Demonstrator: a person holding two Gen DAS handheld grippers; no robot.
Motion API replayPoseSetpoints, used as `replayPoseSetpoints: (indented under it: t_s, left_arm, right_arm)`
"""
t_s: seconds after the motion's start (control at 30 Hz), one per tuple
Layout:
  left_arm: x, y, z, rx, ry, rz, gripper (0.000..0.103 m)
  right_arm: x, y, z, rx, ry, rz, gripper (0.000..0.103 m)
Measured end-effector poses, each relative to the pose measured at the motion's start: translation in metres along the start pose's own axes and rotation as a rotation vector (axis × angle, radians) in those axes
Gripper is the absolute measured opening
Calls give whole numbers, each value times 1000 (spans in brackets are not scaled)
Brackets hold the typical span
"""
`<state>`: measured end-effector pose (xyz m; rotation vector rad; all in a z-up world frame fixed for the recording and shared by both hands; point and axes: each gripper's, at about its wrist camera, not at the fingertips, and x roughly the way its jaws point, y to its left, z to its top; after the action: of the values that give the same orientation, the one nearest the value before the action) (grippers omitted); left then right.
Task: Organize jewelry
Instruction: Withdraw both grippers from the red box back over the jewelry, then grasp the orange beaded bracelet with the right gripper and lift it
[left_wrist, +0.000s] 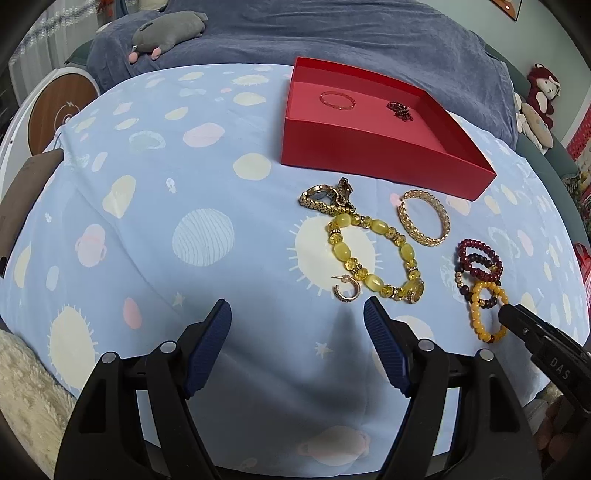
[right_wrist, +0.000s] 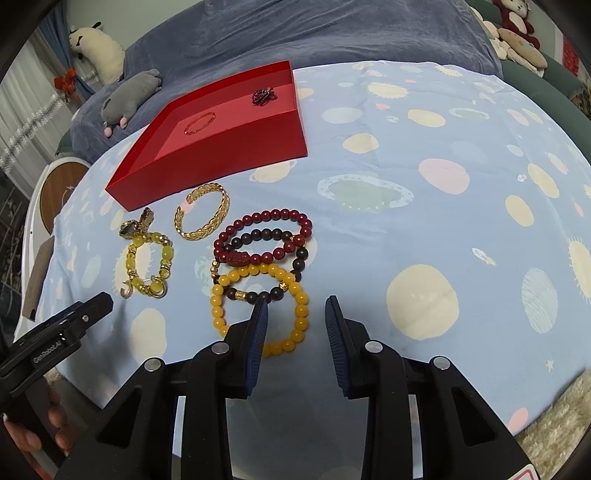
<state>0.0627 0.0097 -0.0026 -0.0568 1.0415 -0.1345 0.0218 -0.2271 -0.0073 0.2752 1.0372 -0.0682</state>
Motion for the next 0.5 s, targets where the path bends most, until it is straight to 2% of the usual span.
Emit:
replayPoseSetpoints:
  t_s: [0.23, 0.5]
  left_arm:
    - [3, 1, 4, -24, 8, -11, 71]
    - [12, -10, 19, -14, 0, -17, 71]
  right_arm:
    - [4, 1, -1, -14, 3, -2, 8]
    - [-10, 3, -10, 7, 6, 81, 7]
